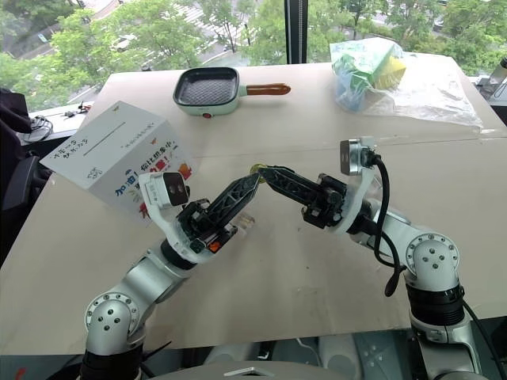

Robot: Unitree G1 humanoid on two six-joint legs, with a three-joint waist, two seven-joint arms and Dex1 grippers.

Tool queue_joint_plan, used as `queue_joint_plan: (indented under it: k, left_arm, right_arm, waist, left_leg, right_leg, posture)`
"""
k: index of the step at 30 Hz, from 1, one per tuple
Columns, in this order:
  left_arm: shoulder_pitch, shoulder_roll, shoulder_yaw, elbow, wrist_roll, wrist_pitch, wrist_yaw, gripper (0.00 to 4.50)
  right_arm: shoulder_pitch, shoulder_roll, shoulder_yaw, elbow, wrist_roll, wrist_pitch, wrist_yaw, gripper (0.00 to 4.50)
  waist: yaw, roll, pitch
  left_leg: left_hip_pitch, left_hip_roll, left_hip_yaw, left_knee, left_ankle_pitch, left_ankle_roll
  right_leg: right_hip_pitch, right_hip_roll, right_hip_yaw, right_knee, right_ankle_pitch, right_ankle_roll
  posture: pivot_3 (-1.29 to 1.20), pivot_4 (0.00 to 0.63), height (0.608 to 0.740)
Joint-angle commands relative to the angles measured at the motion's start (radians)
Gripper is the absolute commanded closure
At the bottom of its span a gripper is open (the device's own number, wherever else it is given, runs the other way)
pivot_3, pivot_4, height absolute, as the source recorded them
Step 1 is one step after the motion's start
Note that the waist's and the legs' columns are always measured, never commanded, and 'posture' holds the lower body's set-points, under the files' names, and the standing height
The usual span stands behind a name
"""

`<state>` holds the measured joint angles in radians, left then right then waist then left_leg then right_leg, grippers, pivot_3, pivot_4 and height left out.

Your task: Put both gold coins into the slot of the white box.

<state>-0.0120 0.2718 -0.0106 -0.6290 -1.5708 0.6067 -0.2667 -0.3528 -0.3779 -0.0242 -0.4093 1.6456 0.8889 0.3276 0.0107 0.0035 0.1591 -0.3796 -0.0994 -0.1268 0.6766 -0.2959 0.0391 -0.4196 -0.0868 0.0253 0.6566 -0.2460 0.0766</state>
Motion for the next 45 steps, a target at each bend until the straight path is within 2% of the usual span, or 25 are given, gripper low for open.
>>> queue_joint_plan:
  k: [1, 3, 4, 6, 10, 13, 16, 19, 21, 23, 30, 40, 45]
  left_arm:
    - [0.002, 0.002, -0.013, -0.003, 0.008, 0.005, 0.006, 4.42]
    - [-0.001, 0.002, -0.012, 0.000, 0.007, 0.005, 0.007, 4.42]
    - [0.000, 0.002, -0.011, 0.000, 0.009, 0.004, 0.009, 4.48]
    - [0.001, 0.013, 0.003, -0.010, 0.043, -0.005, 0.006, 4.50]
    - [0.045, 0.127, 0.117, -0.061, 0.066, -0.008, -0.023, 4.50]
    - [0.057, 0.262, 0.247, -0.068, 0.043, 0.000, -0.027, 4.50]
    - [0.046, 0.476, 0.402, -0.039, 0.065, 0.054, -0.072, 4.50]
    - [0.017, 0.646, 0.503, 0.005, 0.138, 0.089, -0.108, 4.50]
    - [-0.017, 0.767, 0.570, 0.094, 0.205, 0.113, -0.175, 4.50]
    - [-0.043, 0.846, 0.612, 0.186, 0.281, 0.119, -0.251, 4.50]
    - [-0.072, 0.917, 0.624, 0.451, 0.472, 0.109, -0.509, 4.50]
    - [-0.297, 0.963, 0.454, 0.896, 0.738, 0.020, -0.838, 4.50]
    - [-0.387, 0.967, 0.392, 1.027, 0.853, -0.028, -0.907, 4.50]
  right_arm:
    - [-0.015, 0.003, 0.028, -0.054, 0.033, 0.015, 0.028, 4.50]
    - [-0.017, 0.001, 0.029, -0.051, 0.031, 0.017, 0.031, 4.50]
    - [-0.017, 0.005, 0.027, -0.050, 0.023, 0.012, 0.032, 4.20]
    - [-0.019, 0.005, 0.023, -0.049, 0.003, 0.004, 0.034, 3.55]
    - [-0.017, -0.037, -0.034, -0.007, -0.061, -0.022, 0.050, 1.71]
    - [-0.024, -0.127, -0.025, 0.012, -0.259, -0.052, 0.190, 1.71]
    - [-0.044, -0.185, 0.025, 0.037, -0.491, -0.174, 0.357, 1.71]
    - [-0.083, -0.177, 0.054, 0.068, -0.618, -0.256, 0.450, 1.71]
    - [-0.128, -0.156, 0.092, 0.088, -0.748, -0.362, 0.504, 1.71]
    - [-0.168, -0.130, 0.120, 0.109, -0.855, -0.449, 0.529, 1.71]
    - [-0.238, -0.067, 0.156, 0.120, -0.995, -0.539, 0.565, 1.71]
    - [-0.235, -0.049, 0.199, 0.084, -1.036, -0.504, 0.592, 1.71]
    - [-0.221, -0.036, 0.196, 0.073, -1.050, -0.504, 0.585, 1.71]
  waist:
    - [0.000, 0.000, 0.000]
    - [0.000, 0.000, 0.000]
    - [0.000, 0.000, 0.000]
    - [-0.001, 0.000, 0.000]
    - [-0.004, 0.000, 0.000]
    - [-0.002, 0.000, 0.000]
    - [0.001, -0.001, 0.001]
    - [-0.002, -0.001, 0.001]
    - [-0.005, -0.001, 0.001]
    - [-0.011, -0.001, 0.002]
    - [-0.027, -0.002, 0.003]
    - [-0.028, -0.003, 0.003]
    - [-0.030, -0.004, 0.003]
  left_leg:
    - [0.000, 0.000, 0.000, 0.000, 0.000, 0.000]
    - [0.000, 0.000, 0.000, 0.000, 0.000, 0.000]
    - [0.000, 0.000, 0.000, 0.000, 0.000, 0.000]
    - [0.000, 0.000, 0.000, 0.000, 0.000, 0.000]
    - [0.000, 0.000, 0.000, -0.001, 0.000, 0.000]
    - [-0.001, 0.000, 0.000, -0.001, 0.000, 0.000]
    - [-0.001, 0.000, 0.000, -0.001, 0.000, 0.000]
    - [-0.001, 0.000, 0.001, -0.002, 0.000, 0.000]
    - [-0.001, 0.000, 0.001, -0.003, 0.000, 0.000]
    - [-0.001, 0.000, 0.002, -0.004, 0.000, 0.000]
    - [-0.004, 0.000, 0.003, -0.008, 0.000, 0.000]
    - [-0.004, -0.001, 0.001, -0.008, 0.000, -0.001]
    - [-0.005, -0.001, 0.001, -0.008, 0.000, -0.001]
  right_leg:
    - [0.000, 0.000, 0.000, 0.000, 0.000, 0.000]
    - [0.000, 0.000, 0.000, 0.000, 0.000, 0.000]
    - [0.000, 0.000, 0.000, 0.000, 0.000, 0.000]
    - [0.000, 0.000, 0.000, 0.000, 0.000, 0.000]
    - [-0.001, 0.000, 0.000, 0.000, 0.000, 0.000]
    - [-0.002, 0.000, 0.000, 0.000, 0.000, 0.000]
    - [-0.002, 0.000, -0.001, 0.000, 0.000, 0.000]
    - [-0.002, 0.001, 0.000, 0.000, 0.000, 0.000]
    - [-0.003, 0.001, 0.000, -0.001, 0.000, 0.000]
    - [-0.004, 0.001, 0.000, 0.000, 0.000, 0.000]
    - [-0.013, 0.000, -0.002, 0.000, 0.000, 0.000]
    - [-0.014, -0.001, -0.003, 0.001, 0.000, 0.000]
    - [-0.014, -0.001, -0.003, 0.001, 0.000, 0.000]
  posture:
    - [0.00, 0.150, 0.721]
    - [0.00, 0.150, 0.721]
    - [0.00, 0.150, 0.721]
    - [0.00, 0.150, 0.721]
    - [0.00, 0.150, 0.721]
    - [0.00, 0.150, 0.721]
    - [0.00, 0.150, 0.721]
    - [0.00, 0.150, 0.721]
    - [0.00, 0.150, 0.721]
    - [0.00, 0.150, 0.721]
    - [0.00, 0.150, 0.721]
    - [0.00, 0.150, 0.721]
    - [0.00, 0.150, 0.721]
